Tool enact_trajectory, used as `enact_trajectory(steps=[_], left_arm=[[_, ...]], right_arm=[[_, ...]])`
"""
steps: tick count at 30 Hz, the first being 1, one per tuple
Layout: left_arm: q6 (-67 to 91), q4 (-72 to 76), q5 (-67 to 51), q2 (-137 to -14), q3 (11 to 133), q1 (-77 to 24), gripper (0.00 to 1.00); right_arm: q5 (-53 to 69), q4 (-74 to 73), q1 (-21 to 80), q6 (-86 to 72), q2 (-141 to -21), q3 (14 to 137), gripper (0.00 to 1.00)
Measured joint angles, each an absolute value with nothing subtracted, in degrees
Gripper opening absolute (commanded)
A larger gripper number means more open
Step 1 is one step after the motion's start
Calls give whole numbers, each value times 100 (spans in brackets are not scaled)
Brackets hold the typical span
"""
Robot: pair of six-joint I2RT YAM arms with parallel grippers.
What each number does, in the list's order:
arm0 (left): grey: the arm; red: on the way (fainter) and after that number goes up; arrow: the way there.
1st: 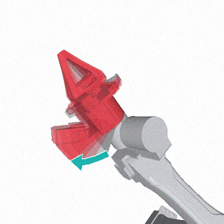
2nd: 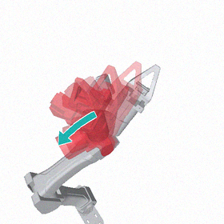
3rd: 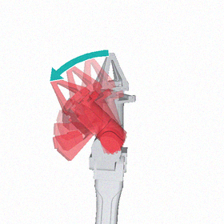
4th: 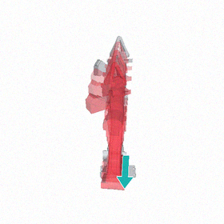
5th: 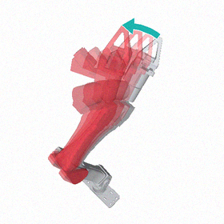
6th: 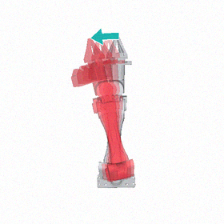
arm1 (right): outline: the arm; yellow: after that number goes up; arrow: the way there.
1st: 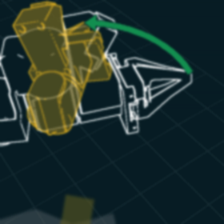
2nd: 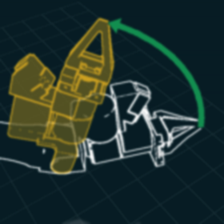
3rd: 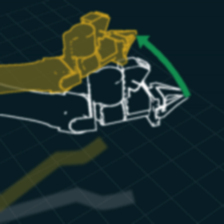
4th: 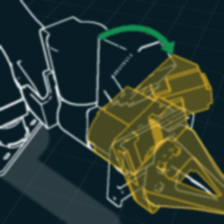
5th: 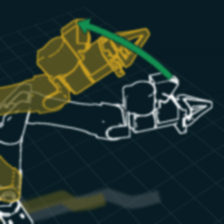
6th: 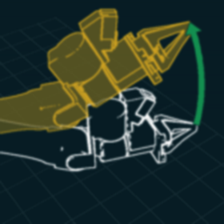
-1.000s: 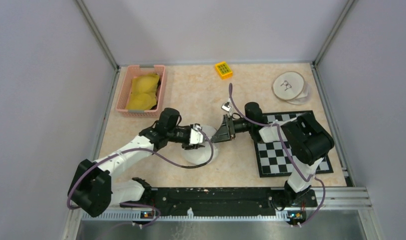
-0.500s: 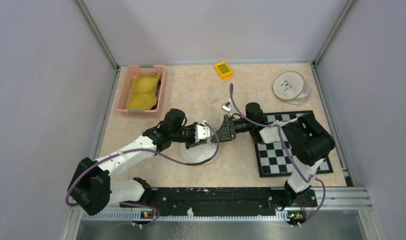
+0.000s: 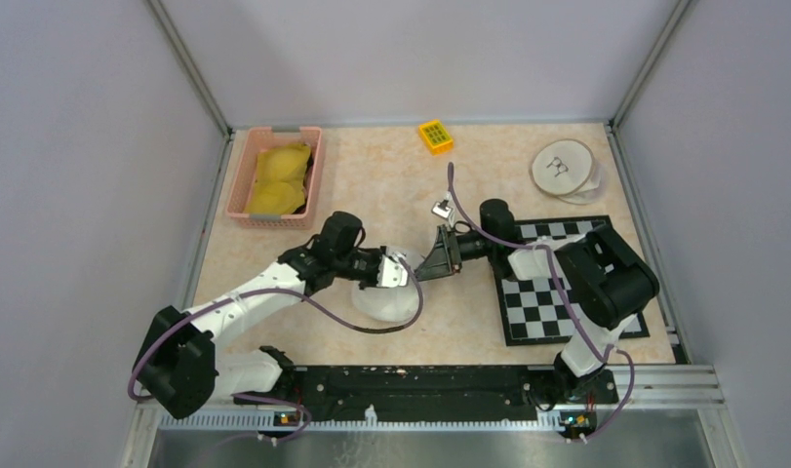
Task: Unzip the laundry bag and remove the bra
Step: Unzip the laundry bag at the center of the board.
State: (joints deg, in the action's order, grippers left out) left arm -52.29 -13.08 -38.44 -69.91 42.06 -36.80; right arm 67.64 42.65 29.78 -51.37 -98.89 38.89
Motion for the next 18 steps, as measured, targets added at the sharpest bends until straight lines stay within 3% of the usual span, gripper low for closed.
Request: enact_trajectory(steps=[11, 18], left_arm=[[-6785, -2082, -4244, -7234, 4525, -3647, 0], [-7653, -2630, -4303, -7378, 4716, -3645, 0]], right_arm=[[7188, 4803, 3030, -5306, -10184, 3889, 49], [7063, 3336, 3140, -3962, -9981, 4025, 48]])
